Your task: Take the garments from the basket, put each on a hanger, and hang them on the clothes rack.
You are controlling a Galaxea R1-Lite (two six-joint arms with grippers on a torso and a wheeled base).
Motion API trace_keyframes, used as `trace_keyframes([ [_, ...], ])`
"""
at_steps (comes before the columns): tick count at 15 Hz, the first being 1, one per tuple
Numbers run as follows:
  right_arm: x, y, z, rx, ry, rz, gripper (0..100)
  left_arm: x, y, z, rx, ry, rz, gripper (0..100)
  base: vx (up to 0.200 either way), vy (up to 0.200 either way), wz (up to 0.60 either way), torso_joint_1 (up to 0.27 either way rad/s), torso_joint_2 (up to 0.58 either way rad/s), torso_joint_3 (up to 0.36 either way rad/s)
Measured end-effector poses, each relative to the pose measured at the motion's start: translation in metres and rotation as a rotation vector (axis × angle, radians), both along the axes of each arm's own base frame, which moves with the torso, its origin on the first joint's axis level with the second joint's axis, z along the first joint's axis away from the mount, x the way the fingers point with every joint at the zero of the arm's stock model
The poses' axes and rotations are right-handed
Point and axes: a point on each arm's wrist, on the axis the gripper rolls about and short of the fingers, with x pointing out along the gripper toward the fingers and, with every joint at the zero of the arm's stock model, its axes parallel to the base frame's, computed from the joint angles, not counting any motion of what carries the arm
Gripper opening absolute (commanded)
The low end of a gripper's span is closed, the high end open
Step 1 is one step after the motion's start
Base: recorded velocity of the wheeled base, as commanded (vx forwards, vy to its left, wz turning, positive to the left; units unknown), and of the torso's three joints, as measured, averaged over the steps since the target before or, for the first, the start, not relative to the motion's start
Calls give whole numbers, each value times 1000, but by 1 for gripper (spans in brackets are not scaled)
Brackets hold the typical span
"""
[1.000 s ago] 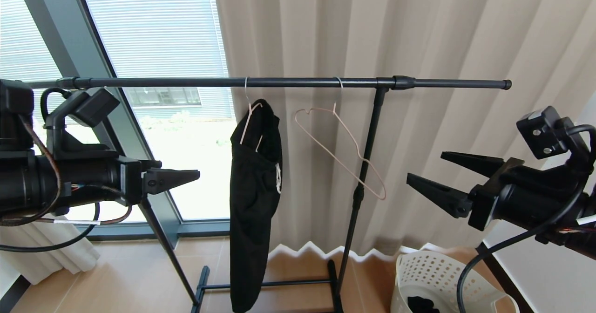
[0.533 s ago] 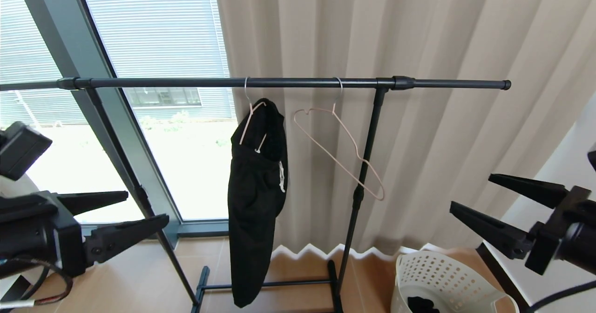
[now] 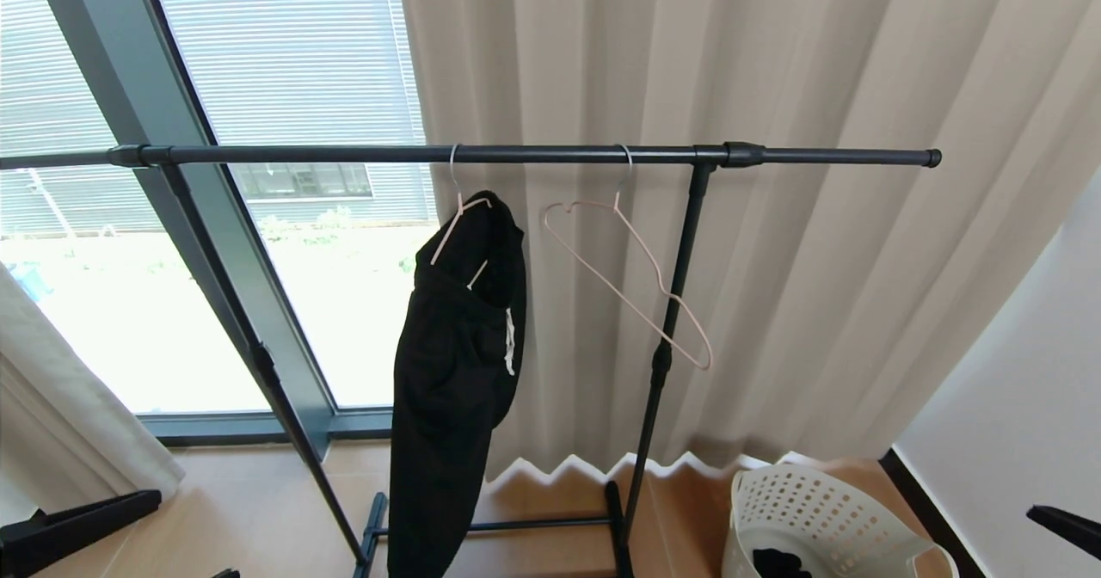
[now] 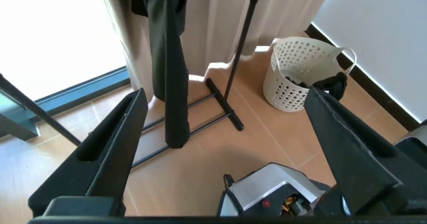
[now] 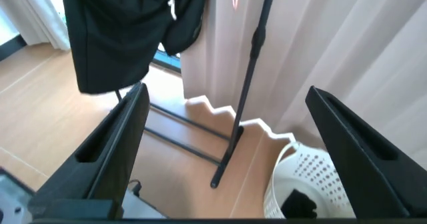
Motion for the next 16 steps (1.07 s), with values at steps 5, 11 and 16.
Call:
trace_keyframes([
  [5, -40, -18, -38, -17, 9, -82, 100, -33, 5, -43, 13, -14, 68, 100, 0, 0, 0, 0, 0, 0],
  [11, -47, -20, -41, -13, -74, -250, 100, -52, 8, -76, 5, -22, 186, 100, 0, 0, 0, 0, 0, 0],
  [16, -52, -18, -41, -7, -139, -412, 100, -65, 9, -78, -12, -169, 320, 100, 0, 0, 0, 0, 0, 0],
])
